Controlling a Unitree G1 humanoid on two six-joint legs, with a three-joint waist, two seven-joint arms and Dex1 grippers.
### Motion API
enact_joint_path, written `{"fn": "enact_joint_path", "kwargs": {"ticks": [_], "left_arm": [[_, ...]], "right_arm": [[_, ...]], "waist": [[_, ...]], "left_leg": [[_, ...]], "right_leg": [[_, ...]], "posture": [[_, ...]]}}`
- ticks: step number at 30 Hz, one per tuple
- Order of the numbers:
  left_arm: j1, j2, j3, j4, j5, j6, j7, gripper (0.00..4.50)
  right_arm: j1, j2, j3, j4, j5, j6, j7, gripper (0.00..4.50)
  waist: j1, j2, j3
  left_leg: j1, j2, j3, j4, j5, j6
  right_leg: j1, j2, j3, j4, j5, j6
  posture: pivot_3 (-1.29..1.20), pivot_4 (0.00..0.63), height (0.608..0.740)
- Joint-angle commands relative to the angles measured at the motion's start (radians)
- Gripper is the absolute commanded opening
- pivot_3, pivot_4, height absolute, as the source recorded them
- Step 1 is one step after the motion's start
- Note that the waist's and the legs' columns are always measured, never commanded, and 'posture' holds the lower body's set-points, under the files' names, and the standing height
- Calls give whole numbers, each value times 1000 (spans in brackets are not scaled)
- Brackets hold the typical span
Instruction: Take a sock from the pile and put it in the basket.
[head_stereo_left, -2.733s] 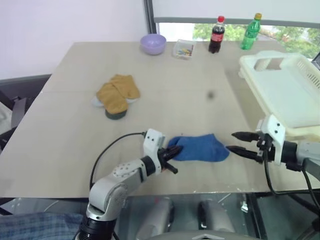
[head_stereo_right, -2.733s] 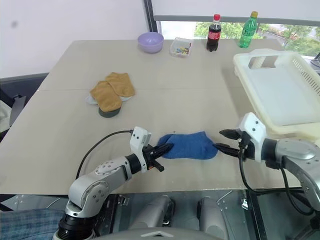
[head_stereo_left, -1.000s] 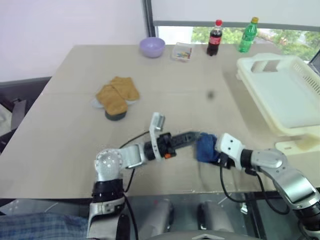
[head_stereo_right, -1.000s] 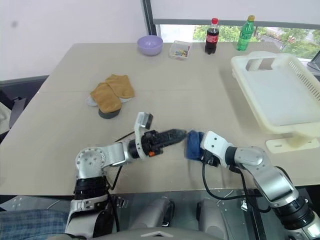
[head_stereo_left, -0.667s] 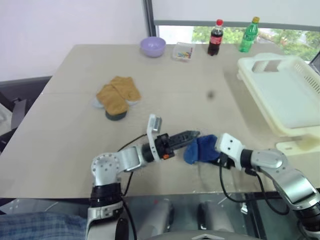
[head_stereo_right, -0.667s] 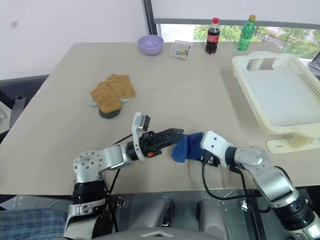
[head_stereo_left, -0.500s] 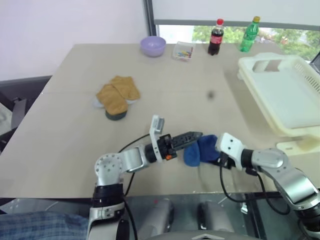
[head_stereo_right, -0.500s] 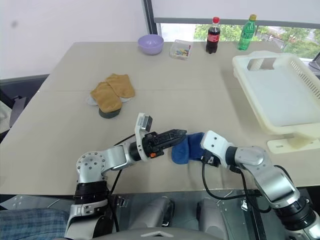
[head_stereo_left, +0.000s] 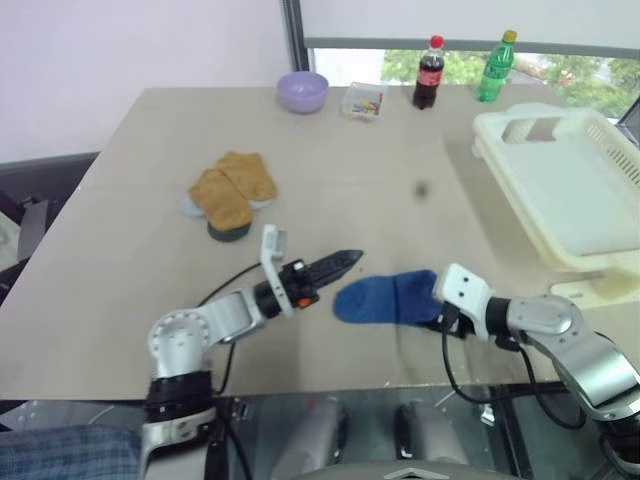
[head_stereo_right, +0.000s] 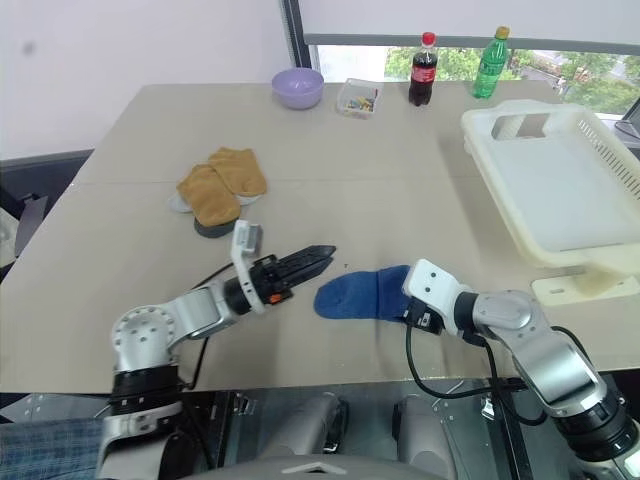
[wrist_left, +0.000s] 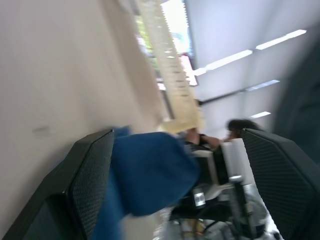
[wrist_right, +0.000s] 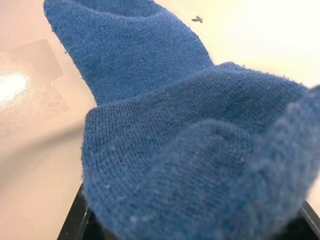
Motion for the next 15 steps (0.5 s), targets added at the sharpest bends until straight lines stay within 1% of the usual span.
{"fn": "enact_joint_path", "kwargs": {"ticks": [1, 4, 6, 8, 12, 15], "left_arm": [[28, 77, -13, -28, 30, 18, -25, 4383], [39, 124, -66, -12, 56, 75, -24, 4383], [43, 136, -89, -20, 49, 105, -33, 4383], [63, 150, -104, -56, 14, 141, -48, 4383], [126, 185, -114, -130, -102, 194, -104, 4383], [152, 200, -148, -165, -117, 204, -118, 4383]], "right_arm": [[-6, 6, 1, -8, -7, -9, -6, 2464], [-5, 14, 10, -1, -13, -12, -7, 2464], [-6, 18, 11, 0, -16, -11, -6, 2464], [-7, 21, 10, 1, -19, -10, -7, 2464], [-2, 24, 11, -1, -25, -11, -13, 2464], [0, 27, 18, -1, -31, -12, -16, 2464]], "waist": [[3, 0, 0], [5, 0, 0], [5, 0, 0], [4, 0, 0], [-7, 1, 0], [-9, 1, 0]], "left_leg": [[0, 0, 0, 0, 0, 0], [0, 0, 0, 0, -1, -1], [0, 0, 0, 0, -1, -1], [0, 0, 0, 0, -1, -1], [0, 0, 0, -3, -1, -1], [0, 0, 0, -3, -1, -1]], "right_leg": [[0, 0, 0, 0, 0, 0], [0, 0, 0, 0, 0, 0], [0, 0, 0, 0, 0, 0], [0, 0, 0, 0, 0, 0], [0, 0, 1, 0, 0, 0], [0, 0, 0, 0, 0, 0]], "posture": [[0, 150, 740], [0, 150, 740], [0, 150, 740], [0, 150, 740], [0, 150, 740], [0, 150, 740]]}}
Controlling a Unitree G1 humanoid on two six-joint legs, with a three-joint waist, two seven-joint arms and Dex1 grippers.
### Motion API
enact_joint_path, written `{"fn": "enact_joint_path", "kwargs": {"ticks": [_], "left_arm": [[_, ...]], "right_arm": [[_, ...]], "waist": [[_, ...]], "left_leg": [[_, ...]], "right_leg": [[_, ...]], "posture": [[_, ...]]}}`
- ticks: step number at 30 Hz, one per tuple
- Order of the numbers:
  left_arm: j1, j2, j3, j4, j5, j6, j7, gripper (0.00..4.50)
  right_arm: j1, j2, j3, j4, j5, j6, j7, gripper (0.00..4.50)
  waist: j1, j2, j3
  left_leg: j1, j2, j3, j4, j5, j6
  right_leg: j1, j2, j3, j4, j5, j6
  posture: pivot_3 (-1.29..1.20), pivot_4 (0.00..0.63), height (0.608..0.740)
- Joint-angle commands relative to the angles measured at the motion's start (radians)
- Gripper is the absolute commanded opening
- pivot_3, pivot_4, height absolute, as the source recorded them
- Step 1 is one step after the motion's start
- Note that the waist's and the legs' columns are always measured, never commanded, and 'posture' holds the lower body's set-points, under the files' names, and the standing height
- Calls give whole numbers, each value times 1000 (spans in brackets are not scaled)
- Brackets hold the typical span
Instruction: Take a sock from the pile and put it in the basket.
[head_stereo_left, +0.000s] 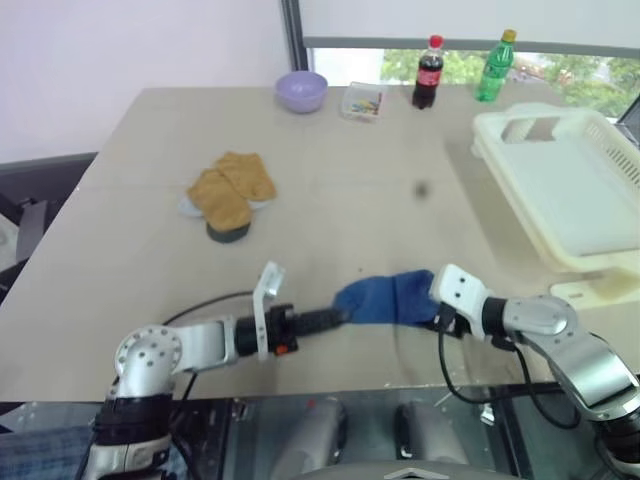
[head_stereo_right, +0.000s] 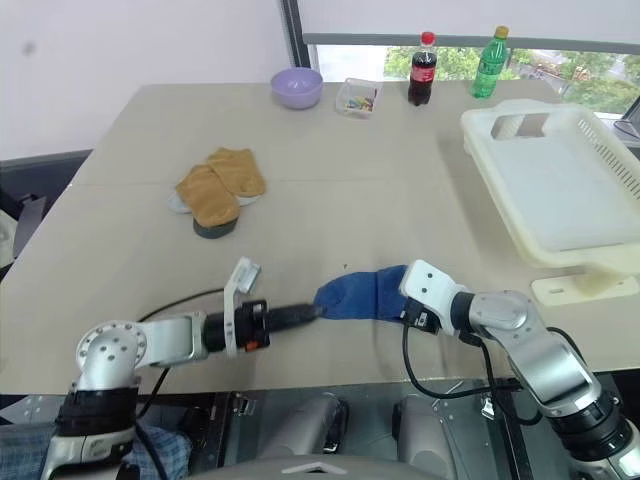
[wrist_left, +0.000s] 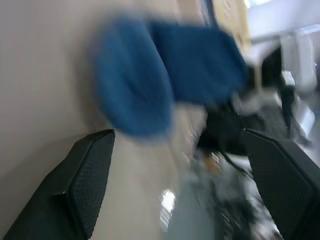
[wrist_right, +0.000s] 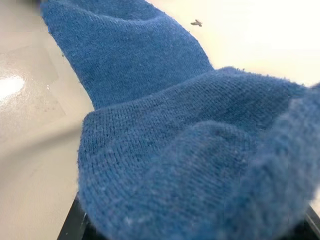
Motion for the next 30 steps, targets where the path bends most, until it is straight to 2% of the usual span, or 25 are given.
{"fn": "enact_joint_path", "kwargs": {"ticks": [1, 10, 15, 23, 30], "left_arm": [[12, 15, -33, -62, -29, 8, -24, 4383], [-37, -110, -35, 45, 179, -185, 103, 4383], [-70, -182, 23, 80, 182, -271, 137, 4383], [-93, -210, 29, 93, 198, -322, 102, 4383], [-102, -255, 25, 51, 76, -267, 83, 4383]], "right_arm": [[3, 2, 7, -10, -13, 0, -10, 2464], [7, -1, 6, -13, -11, 4, -15, 2464], [5, 4, 13, -10, -13, 3, -17, 2464], [-8, 6, 15, 1, -15, -2, -14, 2464], [-8, 11, 19, -1, -18, -3, -19, 2464]], "waist": [[0, 0, 0], [1, 1, 0], [3, 1, -1], [0, 1, -1], [-4, 1, -1]], "left_leg": [[0, 0, 0, 0, 0, 0], [1, 0, 0, 0, 1, -1], [2, 0, 0, 0, 1, -2], [2, 0, 0, 0, 1, -2], [1, 0, 0, 0, 1, -2]], "right_leg": [[0, 0, 0, 0, 0, 0], [0, 0, 0, 0, 0, 0], [1, 0, 0, 0, 0, 0], [1, 0, 0, 0, 0, 0], [1, 0, 0, 0, 0, 0]], "posture": [[0, 150, 740], [0, 150, 740], [0, 150, 740], [0, 150, 740], [0, 150, 740]]}}
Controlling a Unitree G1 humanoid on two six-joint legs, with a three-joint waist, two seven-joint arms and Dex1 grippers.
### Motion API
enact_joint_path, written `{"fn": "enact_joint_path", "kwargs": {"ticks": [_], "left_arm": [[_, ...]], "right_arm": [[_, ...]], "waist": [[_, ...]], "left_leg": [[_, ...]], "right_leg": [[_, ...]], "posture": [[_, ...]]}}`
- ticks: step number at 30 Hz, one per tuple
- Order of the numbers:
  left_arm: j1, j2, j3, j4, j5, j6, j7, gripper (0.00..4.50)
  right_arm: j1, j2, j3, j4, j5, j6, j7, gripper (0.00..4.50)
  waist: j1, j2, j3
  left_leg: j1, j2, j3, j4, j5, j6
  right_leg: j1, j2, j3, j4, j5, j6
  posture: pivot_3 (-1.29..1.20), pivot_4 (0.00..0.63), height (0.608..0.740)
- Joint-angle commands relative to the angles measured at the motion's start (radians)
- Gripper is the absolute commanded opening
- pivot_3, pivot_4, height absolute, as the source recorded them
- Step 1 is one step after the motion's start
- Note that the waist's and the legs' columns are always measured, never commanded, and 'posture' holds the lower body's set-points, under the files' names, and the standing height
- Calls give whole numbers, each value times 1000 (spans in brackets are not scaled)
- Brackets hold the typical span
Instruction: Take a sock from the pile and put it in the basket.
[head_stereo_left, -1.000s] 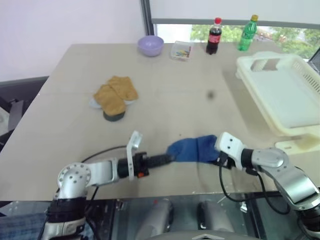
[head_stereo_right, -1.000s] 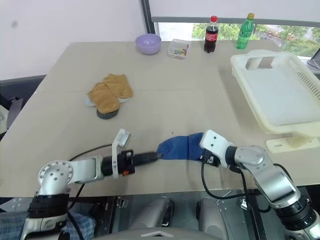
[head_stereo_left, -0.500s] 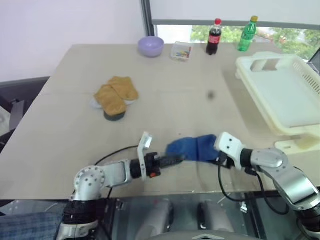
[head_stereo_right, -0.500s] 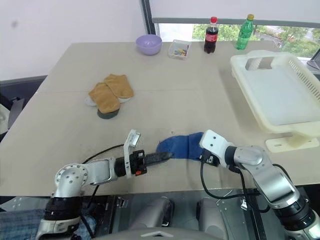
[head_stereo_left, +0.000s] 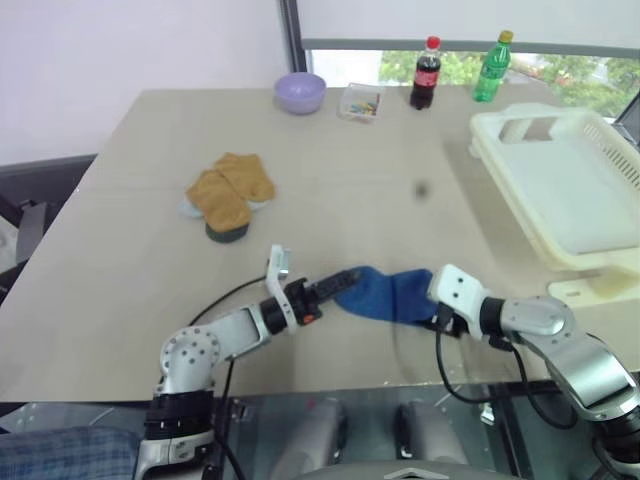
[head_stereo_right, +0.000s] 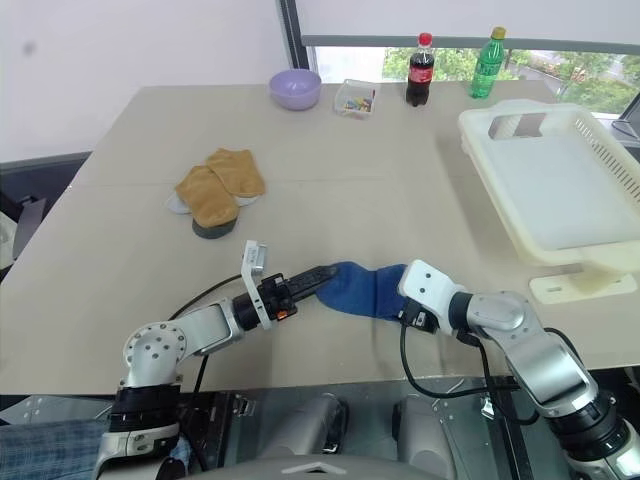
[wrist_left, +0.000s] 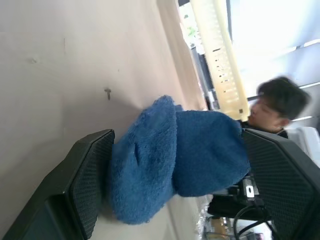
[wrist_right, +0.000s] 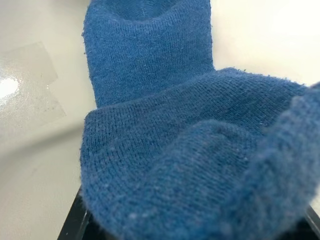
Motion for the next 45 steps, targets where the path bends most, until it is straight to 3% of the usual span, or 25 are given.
{"fn": "enact_joint_path", "kwargs": {"ticks": [1, 12, 21, 35, 40, 45], "left_arm": [[-9, -16, -4, -41, -98, 41, -15, 4383], [-44, -62, -15, -14, -184, 32, 16, 4383], [-116, -159, -78, 55, -120, -2, 18, 4383], [-162, -201, -112, 148, -1, -13, -59, 4383], [-179, -225, -119, 175, 42, -24, -86, 4500], [-176, -239, -113, 177, 63, -18, -98, 4500]], "right_arm": [[-6, 6, 12, -4, -13, -1, -6, 2464], [-26, 3, 1, -12, -17, 3, -3, 2464], [-43, 8, 8, -18, -19, 12, 2, 2464], [-16, -25, -44, -101, 40, 102, 18, 2464], [0, -84, -76, -159, 100, 160, 63, 4480], [21, -139, -145, -177, 104, 173, 48, 4480]], "waist": [[-1, 0, 0], [-2, 0, 0], [1, 0, 0], [0, -1, 0], [1, -1, 1], [2, -1, 1]], "left_leg": [[0, 0, 0, 0, 0, 0], [0, 0, 0, 0, 2, 4], [-1, 0, 0, 0, 2, 4], [-2, 0, 0, 0, 2, 4], [-2, 0, 0, 0, 2, 4], [-3, 0, -1, 0, 2, 4]], "right_leg": [[0, 0, 0, 0, 0, 0], [0, 0, 0, 0, 0, 0], [0, 0, 0, 0, 0, 0], [0, 0, 0, 0, 0, 0], [0, 0, -1, 0, 0, 0], [-1, 0, -1, -1, 0, 0]], "posture": [[0, 150, 740], [0, 150, 740], [0, 150, 740], [0, 150, 740], [0, 150, 740], [0, 150, 740]]}}
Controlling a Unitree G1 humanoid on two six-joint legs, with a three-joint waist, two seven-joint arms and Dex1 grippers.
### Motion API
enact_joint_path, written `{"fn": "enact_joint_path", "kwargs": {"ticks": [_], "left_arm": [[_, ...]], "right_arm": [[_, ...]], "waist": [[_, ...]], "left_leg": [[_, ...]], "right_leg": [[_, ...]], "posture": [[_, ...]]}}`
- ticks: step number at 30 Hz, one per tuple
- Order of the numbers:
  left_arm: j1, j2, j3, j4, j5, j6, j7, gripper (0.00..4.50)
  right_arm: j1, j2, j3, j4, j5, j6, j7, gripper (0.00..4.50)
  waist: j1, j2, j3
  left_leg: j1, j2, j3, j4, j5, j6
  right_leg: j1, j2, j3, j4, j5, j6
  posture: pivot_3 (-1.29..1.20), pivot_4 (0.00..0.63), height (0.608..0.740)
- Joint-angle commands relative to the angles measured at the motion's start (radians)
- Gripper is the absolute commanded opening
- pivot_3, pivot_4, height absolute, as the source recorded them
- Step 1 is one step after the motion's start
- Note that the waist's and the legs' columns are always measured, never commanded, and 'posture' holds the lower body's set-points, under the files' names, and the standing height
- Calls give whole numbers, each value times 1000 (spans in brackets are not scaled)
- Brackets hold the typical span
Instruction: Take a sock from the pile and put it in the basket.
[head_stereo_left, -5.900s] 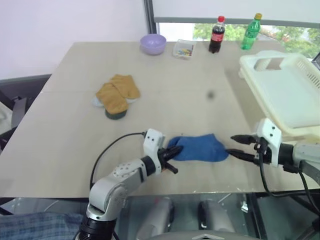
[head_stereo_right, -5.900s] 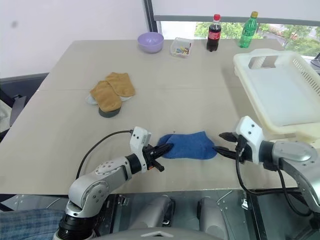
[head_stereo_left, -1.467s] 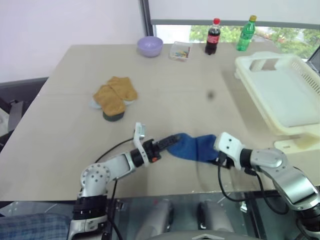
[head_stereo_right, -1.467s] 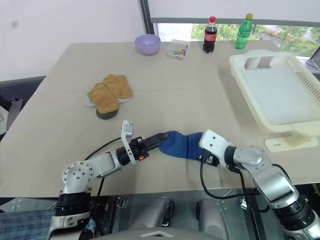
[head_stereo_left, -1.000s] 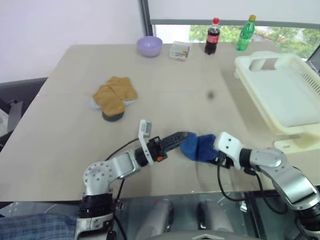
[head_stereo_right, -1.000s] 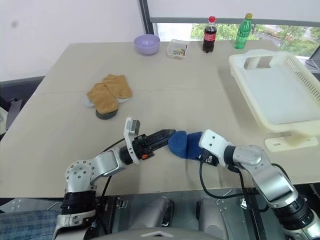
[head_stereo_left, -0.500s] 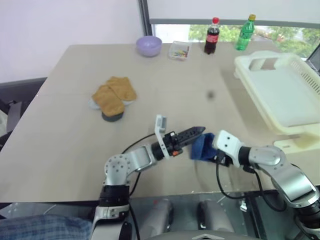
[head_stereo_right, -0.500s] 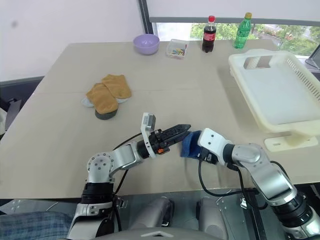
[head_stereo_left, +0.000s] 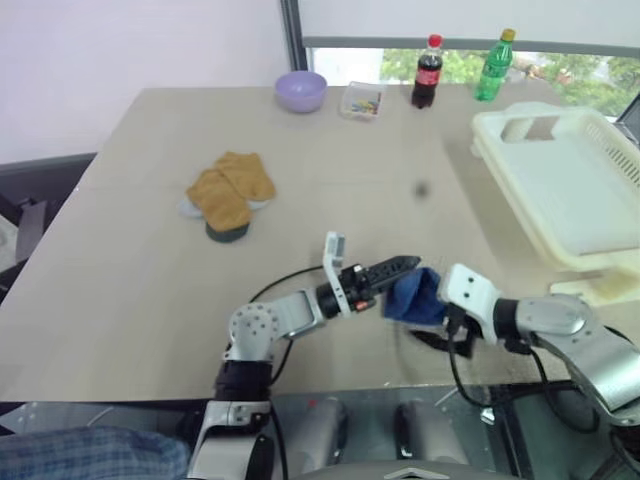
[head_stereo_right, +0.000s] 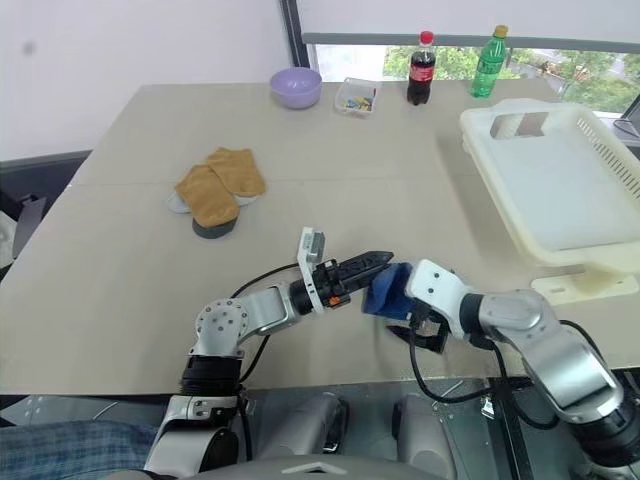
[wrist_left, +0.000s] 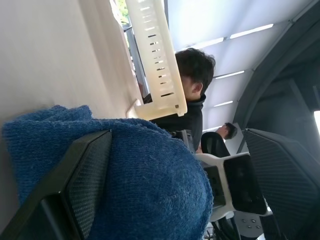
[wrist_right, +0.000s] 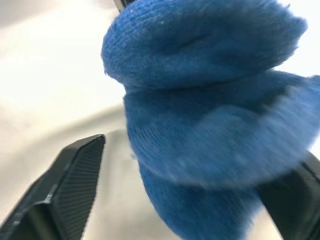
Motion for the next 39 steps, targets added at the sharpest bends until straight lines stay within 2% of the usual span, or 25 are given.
{"fn": "enact_joint_path", "kwargs": {"ticks": [1, 6, 9, 18, 21, 30, 35, 39], "left_arm": [[-4, -12, 4, -6, 4, -2, -24, 4500], [-6, -21, 7, 3, 23, -3, -33, 4500], [-6, -25, 7, 3, 31, -1, -37, 4500], [-4, -29, 18, 5, 43, 5, -44, 4500], [-6, -34, 21, 7, 47, 4, -47, 4500], [-7, -43, 24, 8, 62, -2, -60, 4500], [-4, -46, 26, 3, 68, -6, -63, 4500], [-2, -49, 30, 2, 74, -7, -64, 4500]], "right_arm": [[28, -50, -115, -54, 48, 37, 17, 4480], [54, -4, -315, -90, 250, 177, 24, 4480], [18, 30, -364, -109, 339, 245, -5, 4480], [-83, 144, -358, -130, 506, 388, -146, 4480], [-101, 145, -293, -106, 472, 382, -190, 4480], [-86, 140, -277, 24, 426, 409, -291, 4480], [-44, 150, -272, 67, 456, 455, -291, 4480], [-34, 209, -261, 62, 502, 484, -297, 4480]], "waist": [[2, 0, 0], [11, -1, 0], [12, -1, 0], [19, -1, 1], [19, -1, 1], [19, -1, 1], [19, -1, 1], [16, -1, 1]], "left_leg": [[0, 0, 0, 0, 0, 0], [-1, 0, 0, 0, 0, 0], [-1, 0, 0, 0, 0, 0], [-1, 0, 0, 0, 0, 0], [-1, 0, 0, 0, 0, 0], [-1, 0, 0, 0, 0, 0], [-1, 0, 0, 0, 0, 0], [-1, 0, 0, 0, 0, 0]], "right_leg": [[0, 0, 0, 0, 0, 0], [0, 0, 0, 0, 0, 0], [0, 0, 0, 0, 0, 0], [0, 0, 0, -1, 0, 0], [0, 0, 0, -1, 0, 0], [0, 0, 0, -1, 0, 0], [0, 0, 0, -1, 0, 0], [0, 0, 0, -1, 0, 0]], "posture": [[0, 150, 740], [0, 150, 740], [0, 150, 740], [0, 150, 740], [0, 150, 740], [0, 150, 740], [0, 150, 740], [0, 150, 740]]}}
